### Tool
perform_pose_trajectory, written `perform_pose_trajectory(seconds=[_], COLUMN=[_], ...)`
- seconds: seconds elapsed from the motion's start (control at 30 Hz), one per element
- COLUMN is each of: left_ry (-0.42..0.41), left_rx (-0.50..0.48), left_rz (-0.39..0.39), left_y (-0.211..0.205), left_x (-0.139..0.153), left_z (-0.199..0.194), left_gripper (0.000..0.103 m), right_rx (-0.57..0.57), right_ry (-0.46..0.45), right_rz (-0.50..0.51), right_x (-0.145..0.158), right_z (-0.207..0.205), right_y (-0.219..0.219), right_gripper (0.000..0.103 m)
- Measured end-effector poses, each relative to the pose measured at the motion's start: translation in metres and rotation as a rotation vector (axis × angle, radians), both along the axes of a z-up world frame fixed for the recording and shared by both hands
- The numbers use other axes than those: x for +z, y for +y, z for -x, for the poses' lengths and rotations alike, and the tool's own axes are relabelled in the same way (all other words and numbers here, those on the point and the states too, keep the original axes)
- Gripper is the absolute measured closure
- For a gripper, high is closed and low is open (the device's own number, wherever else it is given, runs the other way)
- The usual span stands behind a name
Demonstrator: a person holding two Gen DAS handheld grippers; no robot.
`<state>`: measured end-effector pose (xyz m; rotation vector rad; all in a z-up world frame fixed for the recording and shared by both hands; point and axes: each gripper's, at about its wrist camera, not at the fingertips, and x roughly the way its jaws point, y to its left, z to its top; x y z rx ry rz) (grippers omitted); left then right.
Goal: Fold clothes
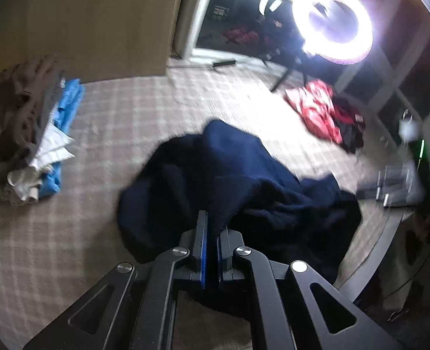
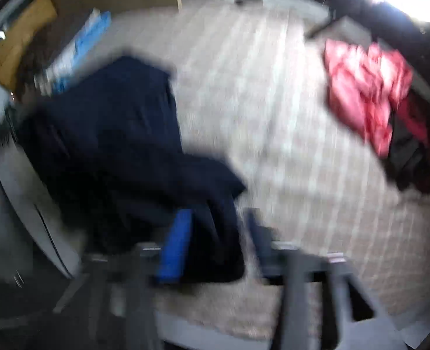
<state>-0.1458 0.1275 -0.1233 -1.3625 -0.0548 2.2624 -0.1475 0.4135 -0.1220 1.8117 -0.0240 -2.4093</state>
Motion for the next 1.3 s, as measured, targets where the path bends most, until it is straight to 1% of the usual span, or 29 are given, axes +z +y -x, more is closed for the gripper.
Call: perform_pose_trajectory(seconds=[0.07, 0.13, 0.17, 0.2, 0.23, 0.27, 0.3, 0.33, 0.37, 0.43, 0.47, 0.5, 0.53, 0.57, 0.7, 0.8, 0.9, 1.0, 1.07, 1.1, 1.13, 1.17, 1.2, 1.23, 1.27, 1.3], left_ry=[-0.011, -0.021, -0.026, -0.033, -0.036, -0.042, -0.048, -0.048, -0.044, -0.033, -0.028, -0.026, -0.03, -0.034, -0.043, -0.027, -0.01, -0.011, -0.027, -0.035, -0.045, -0.054, -0.061, -0.065, -0.067, -0.069], left_rx=[-0.014, -0.022, -0.027, -0.03, -0.022, -0.003, 0.018, 0.044, 0.08, 0.154, 0.194, 0.237, 0.28, 0.316, 0.438, 0.464, 0.432, 0.356, 0.282, 0.244, 0.201, 0.162, 0.121, 0.071, 0.02, -0.031], left_rz=[-0.02, -0.026, -0.029, -0.027, -0.02, -0.019, -0.019, -0.031, -0.032, -0.026, -0.017, -0.007, -0.001, 0.003, 0.017, 0.023, 0.026, 0.025, 0.019, 0.019, 0.018, 0.021, 0.025, 0.024, 0.019, 0.013], left_y=[0.008, 0.015, 0.019, 0.021, 0.024, 0.023, 0.021, 0.015, 0.006, -0.015, -0.026, -0.038, -0.051, -0.062, -0.098, -0.107, -0.098, -0.073, -0.049, -0.035, -0.019, -0.004, 0.012, 0.03, 0.047, 0.064], left_x=[-0.005, -0.01, -0.011, -0.013, -0.014, -0.013, -0.013, -0.011, -0.008, -0.002, -0.001, 0.0, 0.0, 0.0, -0.001, 0.003, 0.007, 0.006, 0.002, 0.0, -0.002, -0.004, -0.006, -0.006, -0.006, -0.005], left_z=[-0.007, -0.016, -0.019, -0.024, -0.027, -0.03, -0.033, -0.036, -0.04, -0.046, -0.048, -0.05, -0.053, -0.055, -0.059, -0.054, -0.046, -0.032, -0.021, -0.016, -0.01, -0.005, 0.0, 0.005, 0.008, 0.012], left_gripper=[0.099, 0.099, 0.099, 0.097, 0.09, 0.086, 0.078, 0.076, 0.076, 0.073, 0.072, 0.071, 0.071, 0.071, 0.071, 0.071, 0.07, 0.068, 0.065, 0.064, 0.063, 0.063, 0.063, 0.061, 0.06, 0.057], right_rx=[-0.011, 0.017, 0.038, 0.041, 0.043, 0.05, 0.056, 0.063, 0.07, 0.085, 0.093, 0.101, 0.109, 0.117, 0.148, 0.169, 0.014, -0.141, -0.266, -0.319, -0.371, -0.415, -0.414, -0.412, -0.41, -0.379], right_ry=[0.099, 0.107, 0.106, 0.089, 0.071, 0.021, -0.029, -0.079, -0.127, -0.089, -0.07, -0.05, -0.031, -0.012, 0.065, 0.122, 0.16, 0.195, 0.107, 0.051, -0.005, -0.029, -0.024, -0.02, -0.015, -0.009], right_rz=[0.061, 0.123, 0.161, 0.177, 0.194, 0.204, 0.213, 0.223, 0.232, 0.237, 0.239, 0.241, 0.243, 0.246, 0.254, 0.259, 0.186, 0.11, -0.088, -0.114, -0.139, -0.122, -0.096, -0.071, -0.046, -0.046], right_x=[0.022, 0.023, 0.021, 0.01, -0.001, -0.02, -0.038, -0.056, -0.073, -0.058, -0.05, -0.042, -0.034, -0.026, 0.006, 0.029, 0.054, 0.079, 0.059, 0.045, 0.031, 0.022, 0.019, 0.016, 0.013, 0.011], right_z=[0.02, 0.047, 0.064, 0.082, 0.099, 0.111, 0.123, 0.136, 0.147, 0.135, 0.129, 0.123, 0.117, 0.111, 0.087, 0.069, 0.028, -0.012, -0.029, -0.035, -0.041, -0.047, -0.052, -0.056, -0.06, -0.061], right_y=[-0.006, -0.017, -0.025, -0.034, -0.043, -0.053, -0.062, -0.071, -0.081, -0.074, -0.071, -0.068, -0.065, -0.062, -0.05, -0.04, 0.031, 0.102, 0.146, 0.164, 0.181, 0.194, 0.195, 0.196, 0.197, 0.192], right_gripper=[0.038, 0.036, 0.033, 0.03, 0.03, 0.03, 0.03, 0.03, 0.03, 0.031, 0.043, 0.076, 0.092, 0.096, 0.096, 0.096, 0.096, 0.096, 0.095, 0.092, 0.092, 0.091, 0.082, 0.076, 0.061, 0.045])
